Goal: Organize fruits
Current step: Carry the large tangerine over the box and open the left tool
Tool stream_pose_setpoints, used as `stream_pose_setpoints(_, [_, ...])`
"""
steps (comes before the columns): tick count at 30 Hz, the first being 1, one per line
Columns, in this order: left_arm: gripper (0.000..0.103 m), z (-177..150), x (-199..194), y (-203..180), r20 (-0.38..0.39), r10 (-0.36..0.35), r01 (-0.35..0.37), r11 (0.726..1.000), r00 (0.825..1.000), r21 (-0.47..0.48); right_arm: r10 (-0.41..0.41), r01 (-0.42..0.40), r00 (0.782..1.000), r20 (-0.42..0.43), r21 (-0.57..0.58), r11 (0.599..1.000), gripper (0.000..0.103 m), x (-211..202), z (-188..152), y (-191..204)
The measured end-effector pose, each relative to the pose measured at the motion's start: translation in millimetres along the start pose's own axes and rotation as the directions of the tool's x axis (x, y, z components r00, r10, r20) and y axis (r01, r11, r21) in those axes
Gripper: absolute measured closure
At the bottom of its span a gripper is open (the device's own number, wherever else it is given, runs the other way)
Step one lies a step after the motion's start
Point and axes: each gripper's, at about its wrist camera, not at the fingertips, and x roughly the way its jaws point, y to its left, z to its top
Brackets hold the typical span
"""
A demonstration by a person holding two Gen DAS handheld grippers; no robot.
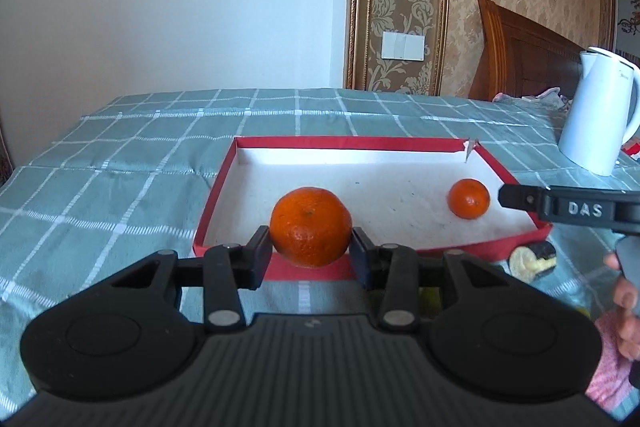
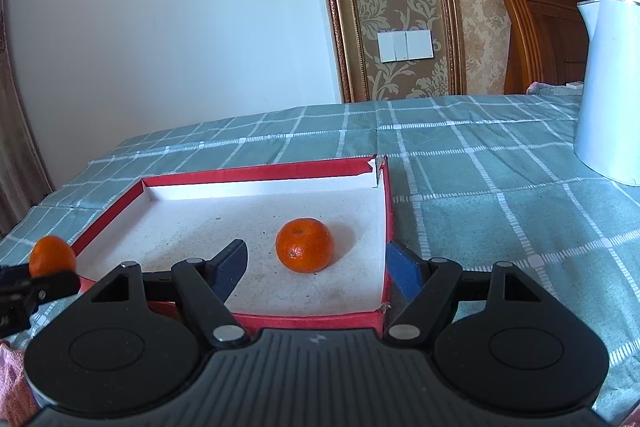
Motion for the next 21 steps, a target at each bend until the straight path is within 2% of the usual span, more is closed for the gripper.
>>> stream_pose_setpoints(21, [0.065,34,77,4,-0.021,0.099,-0.099,0.995,0.995,0.012,-0.006,0.006,1.0,-0.014,-0.009,1.0,0.027,3,-1,3])
